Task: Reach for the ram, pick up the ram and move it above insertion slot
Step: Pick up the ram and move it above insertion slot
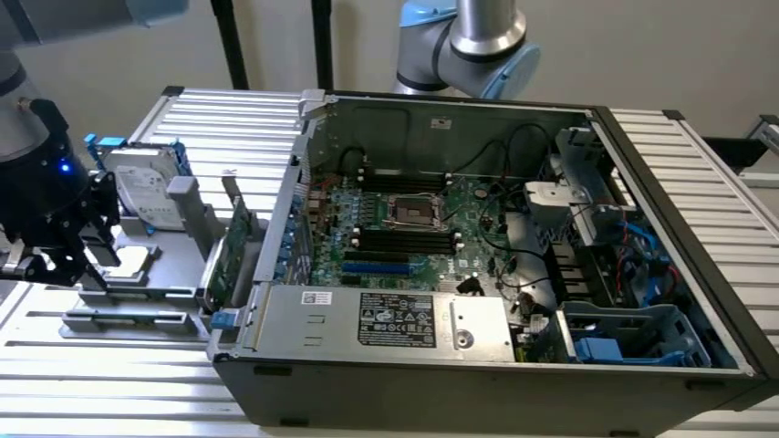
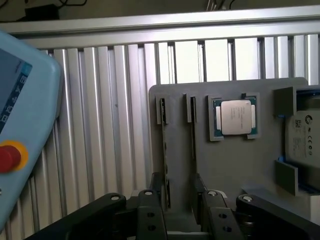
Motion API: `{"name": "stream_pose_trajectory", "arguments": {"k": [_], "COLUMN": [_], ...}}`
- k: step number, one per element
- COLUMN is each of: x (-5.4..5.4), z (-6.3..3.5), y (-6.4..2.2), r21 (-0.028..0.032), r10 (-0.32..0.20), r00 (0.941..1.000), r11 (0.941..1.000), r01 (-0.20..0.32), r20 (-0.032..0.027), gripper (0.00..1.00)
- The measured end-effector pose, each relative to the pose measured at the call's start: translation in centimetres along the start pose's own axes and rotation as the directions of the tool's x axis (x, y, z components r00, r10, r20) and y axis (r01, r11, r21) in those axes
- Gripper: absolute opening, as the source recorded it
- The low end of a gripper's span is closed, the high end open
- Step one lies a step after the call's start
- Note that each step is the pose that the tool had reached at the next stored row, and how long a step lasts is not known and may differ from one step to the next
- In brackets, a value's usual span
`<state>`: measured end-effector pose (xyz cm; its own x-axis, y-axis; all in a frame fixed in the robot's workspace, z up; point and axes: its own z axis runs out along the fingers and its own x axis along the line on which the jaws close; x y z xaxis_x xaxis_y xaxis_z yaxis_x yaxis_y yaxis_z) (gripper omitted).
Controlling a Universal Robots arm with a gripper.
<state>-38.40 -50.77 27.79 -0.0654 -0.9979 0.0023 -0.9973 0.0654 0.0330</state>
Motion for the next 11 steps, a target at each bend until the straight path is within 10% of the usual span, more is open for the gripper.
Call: {"name": "stream_pose_trajectory", "arguments": {"k": [11], "x": [0.1], "z": [2.00], "y": [-0.06], "r21": [-0.0001], "r10": [-0.008], "r00": [1.0000], "r11": [1.0000], "r01": [0.008], "r20": [-0.0004], "gripper": [0.36]}}
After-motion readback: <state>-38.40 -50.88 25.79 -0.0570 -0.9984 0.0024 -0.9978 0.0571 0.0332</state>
